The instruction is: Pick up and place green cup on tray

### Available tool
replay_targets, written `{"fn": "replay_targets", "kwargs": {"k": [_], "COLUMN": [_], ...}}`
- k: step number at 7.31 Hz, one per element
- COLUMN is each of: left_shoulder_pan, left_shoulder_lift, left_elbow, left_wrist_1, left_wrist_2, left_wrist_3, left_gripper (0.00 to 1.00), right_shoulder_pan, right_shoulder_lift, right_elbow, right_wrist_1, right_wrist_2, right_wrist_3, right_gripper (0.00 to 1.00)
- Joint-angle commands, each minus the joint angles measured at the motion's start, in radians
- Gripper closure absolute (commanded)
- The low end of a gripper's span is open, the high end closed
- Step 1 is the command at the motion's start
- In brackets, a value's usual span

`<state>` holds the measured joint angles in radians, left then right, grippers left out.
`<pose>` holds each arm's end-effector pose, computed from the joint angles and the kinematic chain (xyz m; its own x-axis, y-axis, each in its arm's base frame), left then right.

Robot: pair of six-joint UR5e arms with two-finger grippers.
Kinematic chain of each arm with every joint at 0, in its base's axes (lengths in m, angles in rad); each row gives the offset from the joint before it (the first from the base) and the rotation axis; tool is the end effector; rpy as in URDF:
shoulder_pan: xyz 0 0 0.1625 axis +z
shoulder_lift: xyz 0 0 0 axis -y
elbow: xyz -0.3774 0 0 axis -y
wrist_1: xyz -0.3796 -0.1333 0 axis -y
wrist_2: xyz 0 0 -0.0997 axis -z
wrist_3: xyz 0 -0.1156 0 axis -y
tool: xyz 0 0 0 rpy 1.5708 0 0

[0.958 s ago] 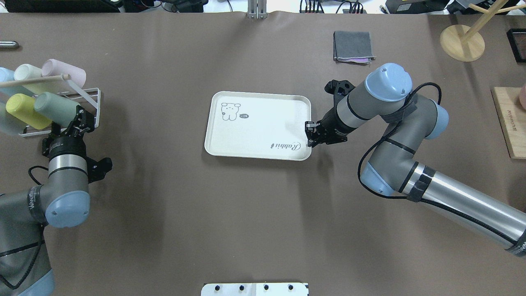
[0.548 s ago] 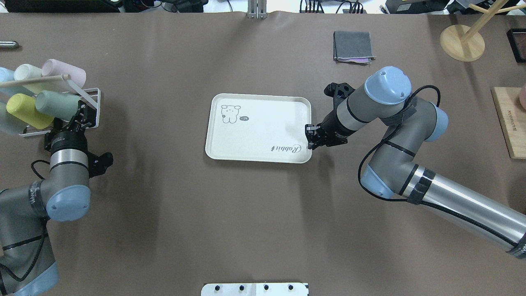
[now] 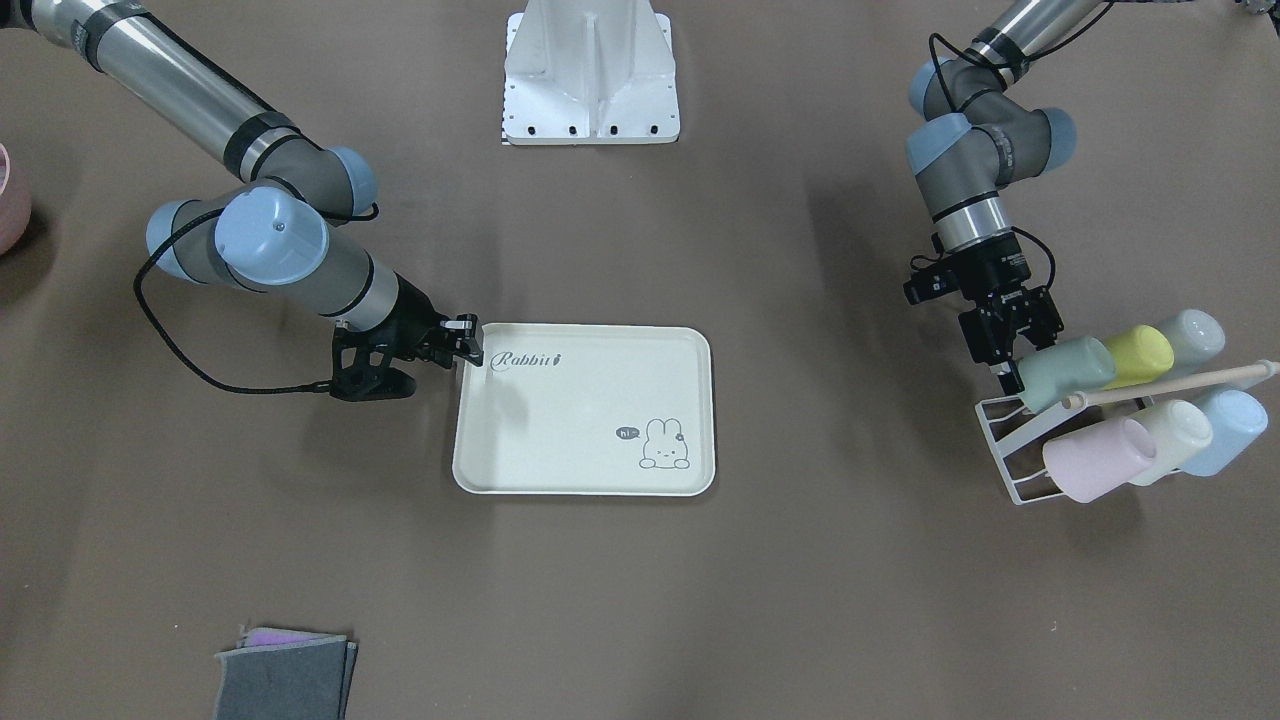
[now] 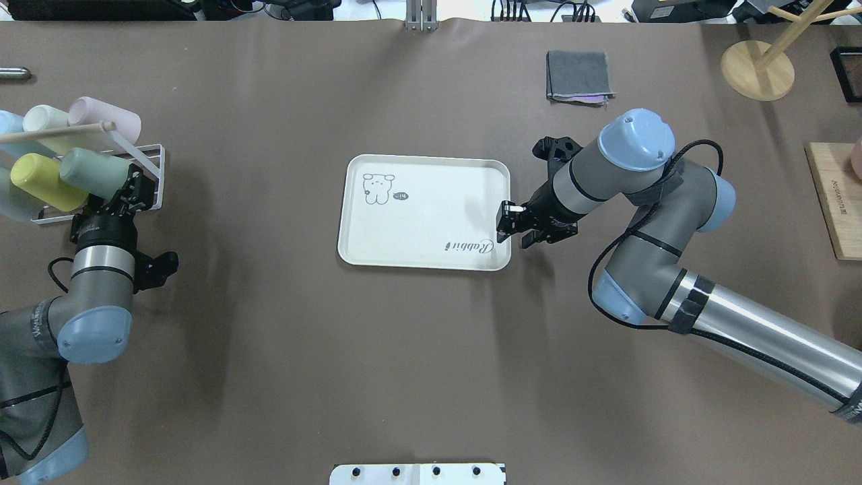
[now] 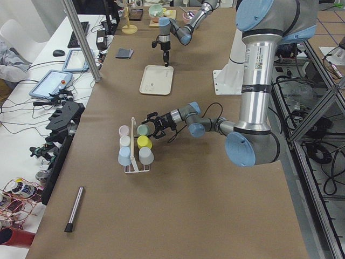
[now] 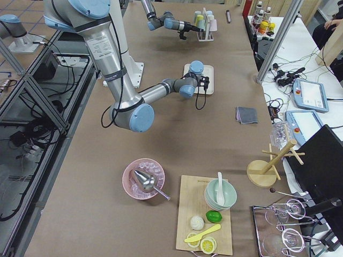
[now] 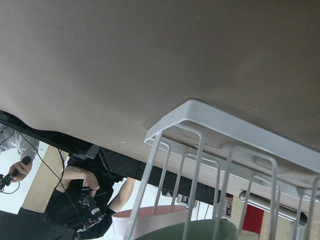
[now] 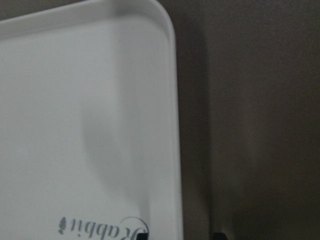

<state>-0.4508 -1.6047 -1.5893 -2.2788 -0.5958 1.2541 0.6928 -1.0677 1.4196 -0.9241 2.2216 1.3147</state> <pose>0.3582 -0.4278 0.4981 -0.3837 0.3799 0.8417 -0.9234 -0.1455 -0.3552 -0.4748 -0.4764 0.3283 0.4325 0.0971 0.8964 -0.0069 0.9945 -0.1044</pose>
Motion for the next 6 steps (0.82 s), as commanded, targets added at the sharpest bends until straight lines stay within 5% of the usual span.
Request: {"fn": "replay_targets", "kwargs": {"k": [1, 3, 6], "left_shoulder_pan": [-0.002, -0.002, 0.000], "left_shoulder_lift": [0.014, 0.034, 0.039], "left_elbow": [0.000, 0.003, 0.015], "left_wrist_1": [-0.045, -0.083, -0.100], "left_wrist_2": [0.002, 0.004, 0.005], "left_wrist_3": [0.011, 0.010, 0.010], "left_gripper": [0.07, 0.07, 0.07], "right_shoulder_pan": [0.063, 0.135, 0.116], "right_shoulder_lift": [-0.002, -0.036, -0.159], "right_elbow": [0.005, 0.142, 0.375], "right_wrist_1": [-0.024, -0.161, -0.349], "right_wrist_2": [0.015, 0.038, -0.185], "right_wrist_3": [-0.008, -0.008, -0.151], "right_gripper": [0.00, 0.00, 0.00]}}
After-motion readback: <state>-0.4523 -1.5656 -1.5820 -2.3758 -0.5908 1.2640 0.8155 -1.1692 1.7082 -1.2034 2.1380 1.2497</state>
